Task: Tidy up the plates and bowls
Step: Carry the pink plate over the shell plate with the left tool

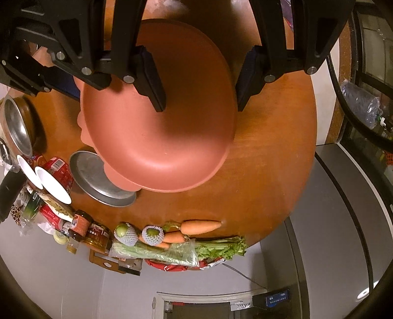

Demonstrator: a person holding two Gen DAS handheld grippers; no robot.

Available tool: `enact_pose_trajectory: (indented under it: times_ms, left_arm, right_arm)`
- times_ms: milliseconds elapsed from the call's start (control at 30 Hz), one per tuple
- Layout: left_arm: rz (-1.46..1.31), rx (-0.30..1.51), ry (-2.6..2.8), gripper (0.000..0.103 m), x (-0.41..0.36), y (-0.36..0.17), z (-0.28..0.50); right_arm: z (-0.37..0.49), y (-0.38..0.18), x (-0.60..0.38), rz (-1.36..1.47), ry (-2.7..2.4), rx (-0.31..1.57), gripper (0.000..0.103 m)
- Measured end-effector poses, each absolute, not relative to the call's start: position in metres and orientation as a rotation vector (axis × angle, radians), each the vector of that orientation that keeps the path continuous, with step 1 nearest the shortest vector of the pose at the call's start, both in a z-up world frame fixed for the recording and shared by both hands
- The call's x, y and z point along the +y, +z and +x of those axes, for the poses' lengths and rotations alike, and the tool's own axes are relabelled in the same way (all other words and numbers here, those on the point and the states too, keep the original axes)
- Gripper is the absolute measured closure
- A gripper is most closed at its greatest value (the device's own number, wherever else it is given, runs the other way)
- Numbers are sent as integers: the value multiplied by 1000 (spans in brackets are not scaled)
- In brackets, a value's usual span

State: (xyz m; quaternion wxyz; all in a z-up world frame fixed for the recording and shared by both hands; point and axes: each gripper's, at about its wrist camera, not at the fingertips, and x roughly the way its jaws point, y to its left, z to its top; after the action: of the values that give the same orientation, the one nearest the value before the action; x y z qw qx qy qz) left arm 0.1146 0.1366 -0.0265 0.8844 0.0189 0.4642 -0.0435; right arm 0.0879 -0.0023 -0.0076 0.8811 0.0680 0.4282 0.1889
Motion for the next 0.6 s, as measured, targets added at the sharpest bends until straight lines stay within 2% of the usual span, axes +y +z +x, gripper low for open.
enact_pose_trajectory:
  times_ms: [600]
  left_arm:
    - [28,977,-53,47,146,-30,126]
  right_arm:
    - [82,-8,8,110,443,915,73]
